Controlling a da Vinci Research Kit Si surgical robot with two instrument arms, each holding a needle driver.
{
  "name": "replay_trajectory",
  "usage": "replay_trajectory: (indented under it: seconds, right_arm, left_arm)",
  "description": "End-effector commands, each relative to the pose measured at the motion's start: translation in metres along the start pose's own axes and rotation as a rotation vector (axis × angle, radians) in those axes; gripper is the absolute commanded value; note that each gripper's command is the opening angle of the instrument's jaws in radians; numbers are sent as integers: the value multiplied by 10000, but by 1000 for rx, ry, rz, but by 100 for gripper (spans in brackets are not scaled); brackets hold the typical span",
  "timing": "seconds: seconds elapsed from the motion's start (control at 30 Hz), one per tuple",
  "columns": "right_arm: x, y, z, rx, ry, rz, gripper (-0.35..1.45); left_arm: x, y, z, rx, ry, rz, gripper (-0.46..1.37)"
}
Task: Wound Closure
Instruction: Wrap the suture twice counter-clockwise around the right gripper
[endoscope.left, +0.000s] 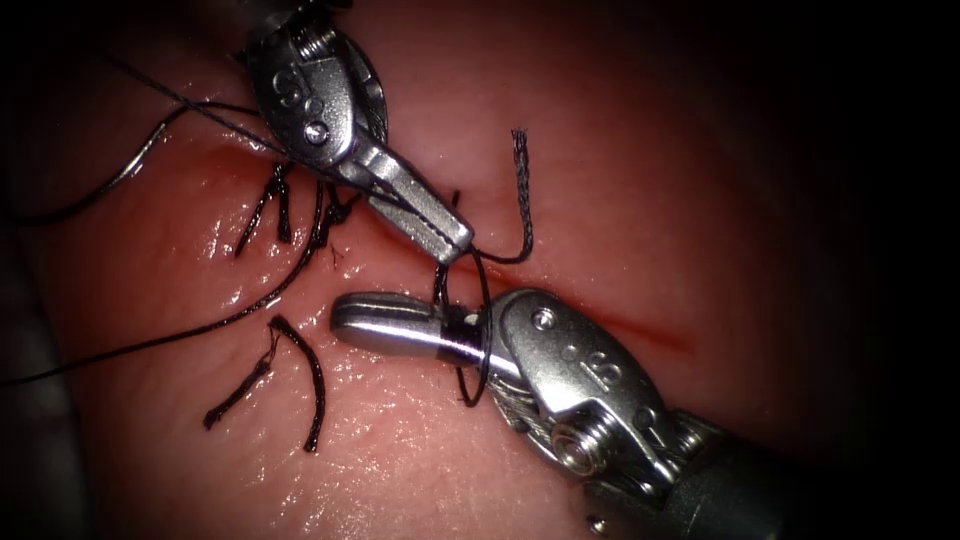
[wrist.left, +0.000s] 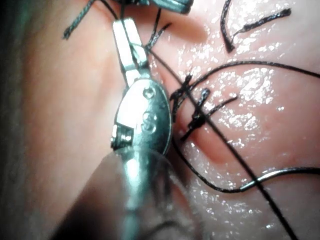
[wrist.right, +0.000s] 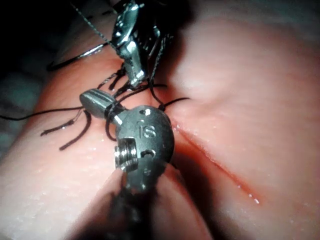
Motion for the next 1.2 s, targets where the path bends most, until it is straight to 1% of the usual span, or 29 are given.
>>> replay_trajectory:
  seconds: [0.03,0.1,0.23,0.33,0.4,0.43,0.53,0.7,0.73,0.87,0.93,1.0,1.07,1.17,1.2]
  right_arm:
    - [1,-1,1,2,21,2,-35]
    - [4,-1,1,6,66,2,-35]
    - [9,-1,1,-8,116,3,-35]
    - [11,-1,-1,-39,163,5,-35]
    - [12,-1,-3,-78,200,6,-35]
    - [12,-1,-3,-82,206,6,-35]
    - [12,-1,-5,-136,231,-3,-35]
    - [10,-3,-9,-248,252,50,-35]
    - [9,-4,-10,-276,262,79,-35]
    - [7,-6,-10,-335,285,120,-35]
    - [6,-8,-12,-369,297,119,-35]
    - [4,-9,-11,-399,297,119,-35]
    - [0,-11,-12,-453,295,135,-35]
    - [-6,-13,-13,-518,311,203,-35]
    - [-7,-13,-13,-532,316,208,-35]
  left_arm:
    - [-2,1,1,-6,-3,-4,-35]
    - [-5,3,2,-4,-3,-1,-35]
    - [-9,5,4,5,1,1,-35]
    - [-9,12,4,17,7,2,-35]
    - [-8,21,5,29,6,5,-35]
    - [-7,23,6,29,6,5,-35]
    - [-5,35,9,31,-2,9,-35]
    - [3,48,11,38,-12,9,-35]
    - [6,51,11,42,-16,8,-35]
    - [10,58,12,45,-21,9,-35]
    - [10,63,13,45,-23,10,-35]
    - [11,66,13,45,-25,11,-35]
    - [13,69,13,46,-26,11,-35]
    - [20,73,12,47,-27,9,-35]
    - [21,74,12,48,-27,8,-35]
